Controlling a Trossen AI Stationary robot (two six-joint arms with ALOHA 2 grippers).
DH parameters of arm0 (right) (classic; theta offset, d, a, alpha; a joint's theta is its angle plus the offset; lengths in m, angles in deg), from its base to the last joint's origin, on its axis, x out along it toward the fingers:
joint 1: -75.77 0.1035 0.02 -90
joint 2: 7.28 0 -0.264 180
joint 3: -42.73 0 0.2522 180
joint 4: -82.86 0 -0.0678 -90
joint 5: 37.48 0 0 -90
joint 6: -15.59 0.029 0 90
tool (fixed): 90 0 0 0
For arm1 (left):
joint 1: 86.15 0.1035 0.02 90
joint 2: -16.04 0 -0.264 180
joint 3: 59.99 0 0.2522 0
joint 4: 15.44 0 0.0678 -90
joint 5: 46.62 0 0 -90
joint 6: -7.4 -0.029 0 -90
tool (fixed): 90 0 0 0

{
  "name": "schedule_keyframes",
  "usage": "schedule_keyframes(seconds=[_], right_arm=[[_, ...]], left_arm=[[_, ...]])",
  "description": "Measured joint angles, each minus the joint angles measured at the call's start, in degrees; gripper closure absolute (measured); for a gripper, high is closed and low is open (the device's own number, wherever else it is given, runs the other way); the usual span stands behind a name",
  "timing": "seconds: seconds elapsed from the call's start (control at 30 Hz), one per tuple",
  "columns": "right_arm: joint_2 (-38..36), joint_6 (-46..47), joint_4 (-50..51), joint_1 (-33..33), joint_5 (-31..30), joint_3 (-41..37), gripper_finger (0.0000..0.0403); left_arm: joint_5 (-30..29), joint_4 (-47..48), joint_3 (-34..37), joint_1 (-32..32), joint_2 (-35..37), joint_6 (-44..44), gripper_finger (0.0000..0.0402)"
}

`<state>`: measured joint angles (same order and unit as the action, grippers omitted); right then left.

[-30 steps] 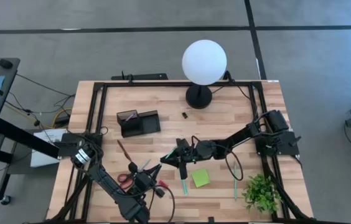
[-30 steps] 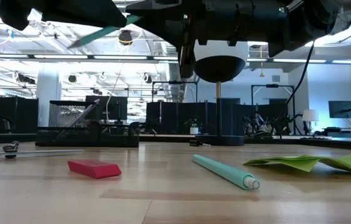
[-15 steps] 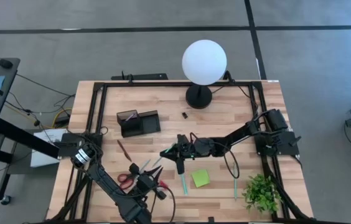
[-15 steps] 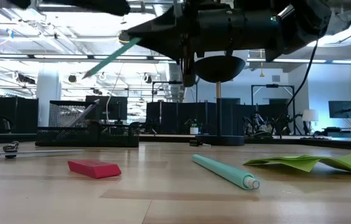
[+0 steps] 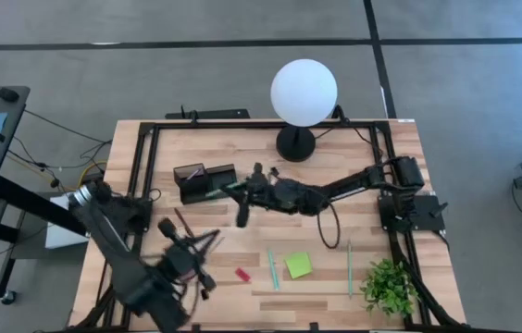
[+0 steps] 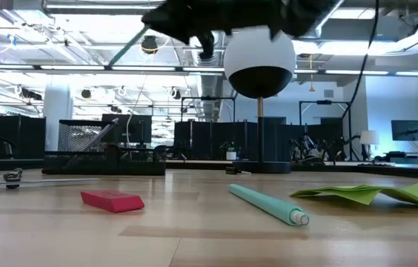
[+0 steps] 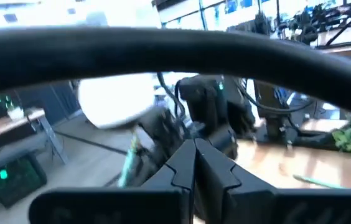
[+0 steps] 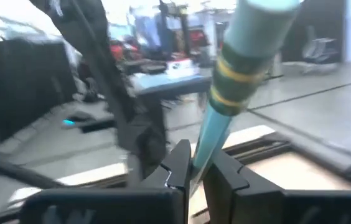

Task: Pick and place office supplies into organizer
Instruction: Put the left blue pencil into the black desk organizer

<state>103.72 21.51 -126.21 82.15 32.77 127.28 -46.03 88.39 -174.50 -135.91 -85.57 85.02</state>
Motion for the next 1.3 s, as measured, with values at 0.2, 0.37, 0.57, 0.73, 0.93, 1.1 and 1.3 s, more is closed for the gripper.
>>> schedule_keyframes(seconds=[0.2,0.37,0.57,0.73,0.93,1.1,1.3], right_arm=[[6.8,-5.1,5.9,-4.3,-1.6,13.9,0.0390],[18.8,-1.7,5.6,-8.7,1.5,23.0,0.0382],[28.1,-1.4,4.2,-11.2,0.3,31.2,0.0390],[30.2,-1.4,7.5,-11.5,0.1,34.7,0.0384],[30.1,-1.4,12.5,-11.2,0.2,35.0,0.0384],[30.1,-3.2,7.5,-9.9,0.2,35.0,0.0386],[30.1,-3.3,8.4,-9.1,0.4,35.0,0.0385]], left_arm=[[-0.2,0.0,0.0,-1.0,7.6,-8.8,0.0401],[-0.7,-0.1,0.0,-3.0,10.8,-13.6,0.0401],[-0.7,0.0,0.0,-7.2,12.9,-15.2,0.0401],[-0.7,-0.1,0.0,-11.0,13.0,-16.2,0.0401],[-0.7,-0.1,0.0,-13.3,13.0,-14.8,0.0401],[-0.7,-0.1,0.0,-13.4,13.0,-13.4,0.0401],[-0.7,-0.1,0.0,-13.4,13.0,-13.3,0.0401]])
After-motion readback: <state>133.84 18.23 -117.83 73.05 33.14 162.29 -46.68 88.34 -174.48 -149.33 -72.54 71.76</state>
